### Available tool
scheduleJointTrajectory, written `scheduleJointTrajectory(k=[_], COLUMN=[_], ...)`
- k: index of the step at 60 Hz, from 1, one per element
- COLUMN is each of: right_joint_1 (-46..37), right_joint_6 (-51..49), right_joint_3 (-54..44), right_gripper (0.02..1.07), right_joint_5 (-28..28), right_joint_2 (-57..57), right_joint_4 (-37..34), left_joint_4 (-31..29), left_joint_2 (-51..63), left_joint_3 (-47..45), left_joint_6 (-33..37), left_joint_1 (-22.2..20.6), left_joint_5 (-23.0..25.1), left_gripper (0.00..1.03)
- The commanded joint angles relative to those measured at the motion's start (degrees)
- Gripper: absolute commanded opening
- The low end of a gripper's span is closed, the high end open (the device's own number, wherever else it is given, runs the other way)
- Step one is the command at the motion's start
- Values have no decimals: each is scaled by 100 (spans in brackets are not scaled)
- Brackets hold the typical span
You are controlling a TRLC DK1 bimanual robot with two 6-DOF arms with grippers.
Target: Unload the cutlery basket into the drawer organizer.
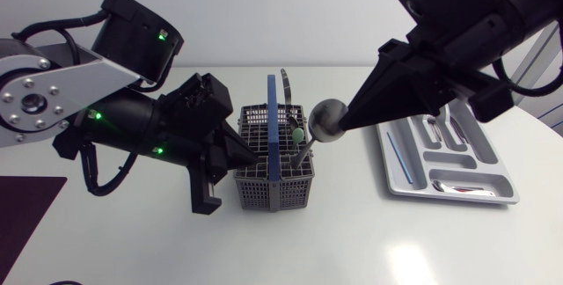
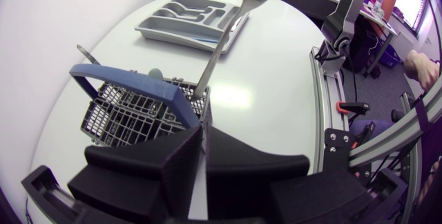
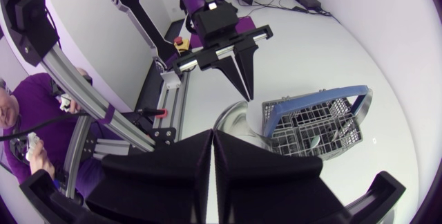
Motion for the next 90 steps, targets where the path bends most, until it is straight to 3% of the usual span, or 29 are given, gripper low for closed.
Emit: scheduleJointTrajectory(k=[1,9,35,41,56,90], right_joint_1=[-109,-461,-1331,-1375,-1410,-1410], right_joint_6=[337,1049,2517,2816,3466,4398], right_joint_3=[205,249,162,162,12,-146], right_gripper=[8,8,8,8,8,8], right_joint_5=[-252,-595,-1518,-1527,-1571,-1782], right_joint_2=[-82,-91,-47,15,76,112], right_joint_4=[-45,245,807,930,1370,2081], left_joint_4=[126,399,1277,1585,1998,2394], left_joint_2=[105,114,501,633,782,984], left_joint_3=[-16,28,353,467,634,775], left_joint_6=[40,-189,-751,-883,-1120,-1261], left_joint_1=[-81,-195,-696,-775,-837,-995], left_joint_5=[40,-21,-549,-865,-1138,-1278], left_gripper=[37,43,46,46,46,46])
